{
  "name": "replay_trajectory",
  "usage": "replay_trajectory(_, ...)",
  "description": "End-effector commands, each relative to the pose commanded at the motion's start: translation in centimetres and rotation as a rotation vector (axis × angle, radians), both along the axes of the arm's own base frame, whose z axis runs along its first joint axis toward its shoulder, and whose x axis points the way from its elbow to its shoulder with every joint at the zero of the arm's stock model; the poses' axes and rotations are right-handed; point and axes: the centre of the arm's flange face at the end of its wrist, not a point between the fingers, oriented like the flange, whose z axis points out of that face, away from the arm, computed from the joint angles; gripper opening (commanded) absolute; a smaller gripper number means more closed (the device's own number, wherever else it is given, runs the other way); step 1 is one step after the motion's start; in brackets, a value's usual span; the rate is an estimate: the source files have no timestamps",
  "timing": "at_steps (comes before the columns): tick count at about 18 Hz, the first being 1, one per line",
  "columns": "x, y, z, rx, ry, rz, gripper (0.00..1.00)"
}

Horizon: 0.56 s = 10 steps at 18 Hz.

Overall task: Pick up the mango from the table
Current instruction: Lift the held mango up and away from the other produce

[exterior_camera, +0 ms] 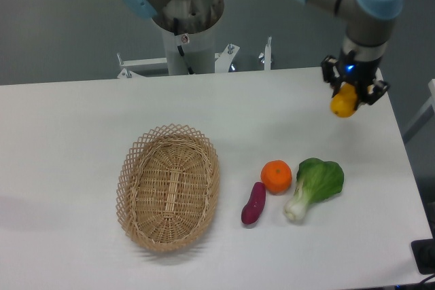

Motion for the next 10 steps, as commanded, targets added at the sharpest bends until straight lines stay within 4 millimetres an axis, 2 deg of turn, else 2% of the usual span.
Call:
replay_trajectory(3,-0.52,-0.74,0.07,0.023,-0.003,0.002,0.49)
replay_trajectory(10,-0.66,-0.87,0.23,0.027,0.001,0.004,0.49)
